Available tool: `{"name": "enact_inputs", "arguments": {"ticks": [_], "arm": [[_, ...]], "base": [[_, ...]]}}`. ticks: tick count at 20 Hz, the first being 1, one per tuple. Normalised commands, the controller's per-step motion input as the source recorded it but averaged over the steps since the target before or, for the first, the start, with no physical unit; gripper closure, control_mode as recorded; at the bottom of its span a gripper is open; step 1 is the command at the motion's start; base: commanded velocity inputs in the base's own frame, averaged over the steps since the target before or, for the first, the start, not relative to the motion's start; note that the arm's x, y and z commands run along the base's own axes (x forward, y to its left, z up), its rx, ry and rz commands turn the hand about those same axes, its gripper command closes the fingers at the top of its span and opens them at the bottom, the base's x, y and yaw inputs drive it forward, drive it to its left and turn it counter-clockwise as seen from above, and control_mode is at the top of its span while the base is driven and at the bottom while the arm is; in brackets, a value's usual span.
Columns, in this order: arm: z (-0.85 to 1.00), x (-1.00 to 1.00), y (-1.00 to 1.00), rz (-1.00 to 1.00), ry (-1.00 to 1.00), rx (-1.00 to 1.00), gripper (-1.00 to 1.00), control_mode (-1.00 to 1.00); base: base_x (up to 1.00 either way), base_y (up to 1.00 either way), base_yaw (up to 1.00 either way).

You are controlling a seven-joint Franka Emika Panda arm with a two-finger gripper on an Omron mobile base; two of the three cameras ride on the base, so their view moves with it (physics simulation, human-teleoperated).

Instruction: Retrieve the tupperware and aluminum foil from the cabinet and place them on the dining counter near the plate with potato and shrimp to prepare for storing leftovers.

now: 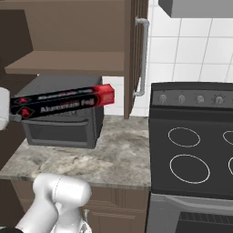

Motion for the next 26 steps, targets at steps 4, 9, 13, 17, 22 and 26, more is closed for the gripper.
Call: {"name": "enact_inputs", "arguments": {"ticks": [4,9,13,17,22,26], "arm": [[-0.25,-0.43,-0.25,-0.13,0.37,0.1,1.0,-1.0],[-0.76,0.0,-0.06,0.11,0.4,0.15,1.0,-1.0],[-0.68,0.0,0.0,0.26,0.34,0.14,1.0,-1.0],[-0.46,-0.19,-0.15,0.35,0.08,0.13,1.0,-1.0],[-0.11,-0.22,-0.26,0.4,0.0,0.11,1.0,-1.0],[0.0,-0.06,-0.24,0.39,0.0,0.1,1.0,-1.0]], "base": [[0.0,0.0,0.0],[0.0,0.0,0.0],[0.0,0.0,0.0],[0.0,0.0,0.0],[0.0,0.0,0.0],[0.0,0.0,0.0]]}}
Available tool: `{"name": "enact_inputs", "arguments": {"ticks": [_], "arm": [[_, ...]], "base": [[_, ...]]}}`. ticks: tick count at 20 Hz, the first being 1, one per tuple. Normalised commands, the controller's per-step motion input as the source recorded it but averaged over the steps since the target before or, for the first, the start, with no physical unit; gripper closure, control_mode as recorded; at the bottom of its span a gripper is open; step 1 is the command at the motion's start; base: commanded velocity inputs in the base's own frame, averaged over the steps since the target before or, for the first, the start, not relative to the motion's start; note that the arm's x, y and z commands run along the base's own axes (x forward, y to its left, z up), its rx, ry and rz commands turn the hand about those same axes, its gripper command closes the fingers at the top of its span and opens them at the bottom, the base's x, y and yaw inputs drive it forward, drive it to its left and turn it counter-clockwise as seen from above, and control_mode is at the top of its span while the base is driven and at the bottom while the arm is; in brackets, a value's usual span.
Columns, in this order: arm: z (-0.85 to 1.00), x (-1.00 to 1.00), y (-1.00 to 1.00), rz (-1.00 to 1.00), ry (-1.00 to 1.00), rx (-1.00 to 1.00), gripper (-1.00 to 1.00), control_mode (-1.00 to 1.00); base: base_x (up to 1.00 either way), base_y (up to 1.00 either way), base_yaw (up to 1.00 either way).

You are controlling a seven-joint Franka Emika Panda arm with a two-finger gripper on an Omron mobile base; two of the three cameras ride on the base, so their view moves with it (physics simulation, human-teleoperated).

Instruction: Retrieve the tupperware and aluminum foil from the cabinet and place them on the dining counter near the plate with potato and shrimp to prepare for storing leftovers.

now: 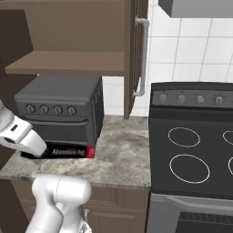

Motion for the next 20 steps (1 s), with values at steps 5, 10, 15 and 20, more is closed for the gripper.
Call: {"name": "enact_inputs", "arguments": {"ticks": [5,10,15,20], "arm": [[0.05,0.07,-0.16,0.32,0.0,0.09,1.0,-1.0],[0.01,0.22,-0.11,0.25,0.01,0.07,1.0,-1.0],[0.0,0.02,0.0,0.04,0.0,0.01,1.0,1.0],[0.0,0.0,0.0,0.0,0.0,0.0,1.0,1.0]], "base": [[0.0,0.0,0.0],[0.0,0.0,0.0],[-0.01,0.0,0.15],[-0.58,0.0,0.2]]}}
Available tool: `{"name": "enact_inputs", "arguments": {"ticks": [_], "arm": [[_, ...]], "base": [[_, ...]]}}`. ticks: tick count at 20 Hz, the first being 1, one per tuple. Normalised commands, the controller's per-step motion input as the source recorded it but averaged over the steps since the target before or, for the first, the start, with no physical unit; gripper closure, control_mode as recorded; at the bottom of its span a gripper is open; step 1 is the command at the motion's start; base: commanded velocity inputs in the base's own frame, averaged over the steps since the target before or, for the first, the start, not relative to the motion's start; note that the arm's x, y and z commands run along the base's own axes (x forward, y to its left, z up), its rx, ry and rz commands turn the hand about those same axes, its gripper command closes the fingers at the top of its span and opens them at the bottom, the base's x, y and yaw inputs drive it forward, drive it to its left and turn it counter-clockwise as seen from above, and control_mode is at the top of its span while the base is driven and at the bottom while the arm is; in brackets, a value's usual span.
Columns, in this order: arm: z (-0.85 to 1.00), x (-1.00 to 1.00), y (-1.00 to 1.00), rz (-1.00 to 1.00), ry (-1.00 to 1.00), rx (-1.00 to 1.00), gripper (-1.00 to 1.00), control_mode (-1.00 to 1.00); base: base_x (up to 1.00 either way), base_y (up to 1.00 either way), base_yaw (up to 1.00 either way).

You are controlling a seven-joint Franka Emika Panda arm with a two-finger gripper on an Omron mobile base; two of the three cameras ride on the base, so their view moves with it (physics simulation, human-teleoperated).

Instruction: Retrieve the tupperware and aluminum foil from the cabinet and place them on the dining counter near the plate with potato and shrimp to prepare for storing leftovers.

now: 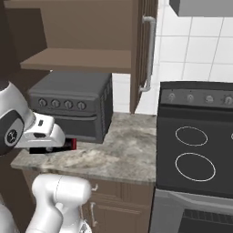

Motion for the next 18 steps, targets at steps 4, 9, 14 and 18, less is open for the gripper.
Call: {"name": "enact_inputs", "arguments": {"ticks": [4,9,14,18], "arm": [[0.0,0.0,0.0,0.0,0.0,0.0,1.0,1.0],[0.0,0.0,0.0,0.0,0.0,0.0,1.0,1.0],[0.0,0.0,0.0,0.0,0.0,0.0,1.0,1.0],[0.0,0.0,0.0,0.0,0.0,0.0,1.0,1.0]], "base": [[-0.87,-0.05,0.24],[-0.58,-0.05,0.29],[-0.18,0.0,0.46],[-0.14,0.04,0.56]]}}
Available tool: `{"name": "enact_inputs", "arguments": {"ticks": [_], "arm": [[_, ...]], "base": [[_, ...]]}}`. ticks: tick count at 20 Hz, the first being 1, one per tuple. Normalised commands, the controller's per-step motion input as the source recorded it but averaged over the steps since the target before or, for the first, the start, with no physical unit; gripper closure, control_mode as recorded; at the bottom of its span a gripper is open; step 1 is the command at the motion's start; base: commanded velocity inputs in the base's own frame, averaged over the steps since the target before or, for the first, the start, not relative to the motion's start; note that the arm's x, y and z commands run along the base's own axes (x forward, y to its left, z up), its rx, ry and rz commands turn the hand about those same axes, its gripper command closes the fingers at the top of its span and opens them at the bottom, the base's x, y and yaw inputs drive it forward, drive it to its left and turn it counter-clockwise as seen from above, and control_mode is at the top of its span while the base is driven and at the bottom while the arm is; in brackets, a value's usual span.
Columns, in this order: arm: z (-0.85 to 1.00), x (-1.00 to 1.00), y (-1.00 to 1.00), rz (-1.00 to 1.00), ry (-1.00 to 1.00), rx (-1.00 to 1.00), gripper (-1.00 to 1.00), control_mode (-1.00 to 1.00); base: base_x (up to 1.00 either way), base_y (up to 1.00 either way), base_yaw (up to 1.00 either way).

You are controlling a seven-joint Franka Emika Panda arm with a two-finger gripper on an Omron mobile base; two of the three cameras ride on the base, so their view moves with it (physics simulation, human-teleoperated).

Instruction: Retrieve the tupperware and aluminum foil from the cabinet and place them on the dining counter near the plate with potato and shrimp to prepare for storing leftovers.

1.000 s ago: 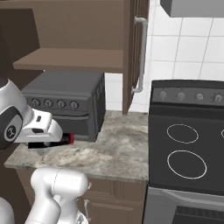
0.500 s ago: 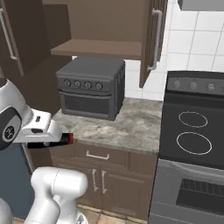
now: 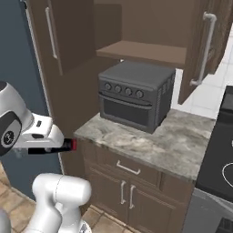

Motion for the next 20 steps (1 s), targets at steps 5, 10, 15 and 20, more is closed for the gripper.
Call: {"name": "enact_inputs", "arguments": {"ticks": [5,10,15,20], "arm": [[0.0,0.0,0.0,0.0,0.0,0.0,1.0,1.0],[0.0,0.0,0.0,0.0,0.0,0.0,1.0,1.0],[0.0,0.0,0.0,0.0,0.0,0.0,1.0,1.0],[0.0,0.0,0.0,0.0,0.0,0.0,1.0,1.0]], "base": [[-0.75,0.0,0.42],[-1.0,-0.3,0.0],[-0.8,0.09,0.04],[-0.02,0.5,0.43]]}}
